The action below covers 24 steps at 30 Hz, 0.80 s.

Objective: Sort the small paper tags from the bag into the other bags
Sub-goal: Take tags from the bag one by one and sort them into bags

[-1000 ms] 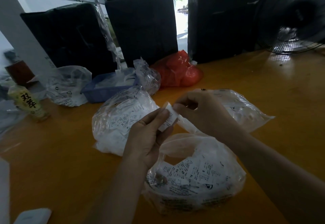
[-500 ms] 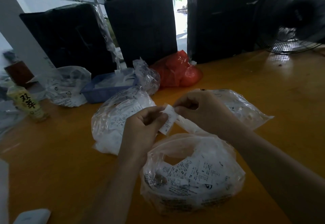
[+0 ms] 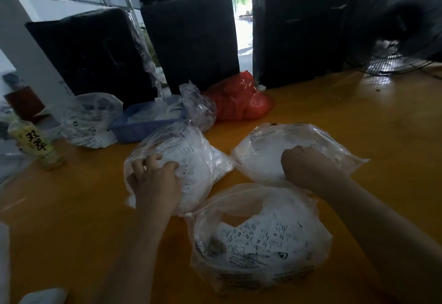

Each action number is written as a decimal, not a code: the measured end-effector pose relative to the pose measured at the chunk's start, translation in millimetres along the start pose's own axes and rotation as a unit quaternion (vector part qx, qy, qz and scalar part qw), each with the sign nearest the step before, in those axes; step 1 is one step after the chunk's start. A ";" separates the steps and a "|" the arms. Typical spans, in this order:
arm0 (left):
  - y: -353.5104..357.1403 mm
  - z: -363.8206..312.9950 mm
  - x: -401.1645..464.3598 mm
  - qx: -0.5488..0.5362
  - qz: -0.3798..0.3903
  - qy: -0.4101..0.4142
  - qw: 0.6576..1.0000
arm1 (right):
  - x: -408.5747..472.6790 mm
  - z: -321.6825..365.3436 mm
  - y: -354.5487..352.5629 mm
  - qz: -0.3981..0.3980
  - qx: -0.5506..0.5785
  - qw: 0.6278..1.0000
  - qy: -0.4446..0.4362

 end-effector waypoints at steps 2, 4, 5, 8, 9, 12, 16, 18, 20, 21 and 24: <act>6.0 -6.3 2.1 0.003 0.016 0.025 1.000 | 2.4 -2.5 -1.4 -0.006 0.005 1.000 0.011; 13.2 -13.1 1.5 -0.016 0.035 0.050 0.998 | 3.7 -5.0 -4.9 -0.009 0.002 1.000 0.016; 14.8 -15.6 0.7 -0.029 0.042 0.055 0.997 | 4.6 -5.5 -7.5 -0.015 0.008 1.000 0.017; 15.1 -18.4 0.6 -0.049 0.048 0.057 0.996 | 3.5 -0.9 -11.6 -0.030 0.026 0.999 0.010; 15.1 -19.2 0.6 -0.052 0.051 0.059 0.996 | 2.2 1.8 -9.7 -0.024 0.025 0.999 0.007; 14.4 -21.3 1.1 -0.070 0.060 0.063 0.994 | -1.7 9.9 0.4 0.005 0.016 1.000 -0.003; 7.5 -24.6 -1.4 -0.088 0.055 0.065 0.993 | -1.8 5.5 -11.0 -0.030 -0.002 0.999 0.020; -1.2 -25.4 -3.1 -0.108 0.034 0.058 0.992 | -1.4 4.3 -17.4 -0.056 0.003 0.998 0.018; -15.8 -28.0 -6.8 -0.146 -0.009 0.057 0.988 | -2.1 6.7 -15.1 -0.050 0.007 0.999 0.013; -24.0 -31.0 -9.9 -0.170 -0.031 0.063 0.983 | -3.3 9.3 -11.4 -0.036 0.010 0.999 0.011; -45.1 -43.7 -20.9 -0.252 -0.079 0.099 0.959 | -5.5 13.5 -3.7 -0.014 0.003 1.000 0.012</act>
Point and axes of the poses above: each hand's wrist, its own x-axis towards the middle knuckle, its own y-axis out of the palm, z = x × y, the point moved 10 cm from there along x, towards the middle knuckle, and after that the axes turned 4 degrees about -y, right-handed, at the moved point
